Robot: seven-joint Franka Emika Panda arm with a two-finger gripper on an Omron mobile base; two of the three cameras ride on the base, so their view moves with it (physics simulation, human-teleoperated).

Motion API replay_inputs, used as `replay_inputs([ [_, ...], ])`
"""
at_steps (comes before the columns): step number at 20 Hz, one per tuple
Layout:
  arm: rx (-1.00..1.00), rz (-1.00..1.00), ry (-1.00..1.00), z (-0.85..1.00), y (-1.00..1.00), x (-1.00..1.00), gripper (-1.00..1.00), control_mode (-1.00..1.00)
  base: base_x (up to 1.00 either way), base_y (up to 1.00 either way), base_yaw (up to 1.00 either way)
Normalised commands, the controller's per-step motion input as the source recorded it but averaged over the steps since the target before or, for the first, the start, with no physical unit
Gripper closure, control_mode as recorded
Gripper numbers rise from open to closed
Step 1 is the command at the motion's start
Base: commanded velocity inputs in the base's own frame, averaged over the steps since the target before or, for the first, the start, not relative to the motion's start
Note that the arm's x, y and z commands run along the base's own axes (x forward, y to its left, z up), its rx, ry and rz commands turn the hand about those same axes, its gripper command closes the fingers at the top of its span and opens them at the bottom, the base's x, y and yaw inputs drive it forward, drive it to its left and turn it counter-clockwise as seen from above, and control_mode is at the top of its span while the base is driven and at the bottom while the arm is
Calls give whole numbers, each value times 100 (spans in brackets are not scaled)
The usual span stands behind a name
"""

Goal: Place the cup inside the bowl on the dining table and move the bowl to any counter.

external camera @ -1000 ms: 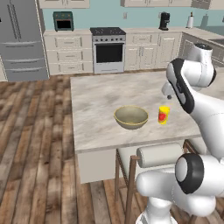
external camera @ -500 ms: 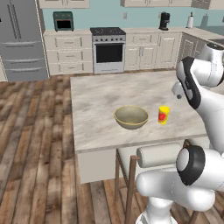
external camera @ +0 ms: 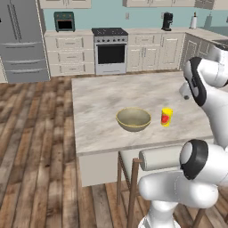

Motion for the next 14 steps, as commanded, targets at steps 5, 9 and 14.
replay_inputs([
  [5, 0, -3, 7, 0, -1, 21, -100, -100, 0, 0, 0],
  [9, 0, -8, 15, 0, -4, 14, -100, -100, 0, 0, 0],
  [14, 0, -10, 16, 0, -11, 11, -100, -100, 0, 0, 0],
])
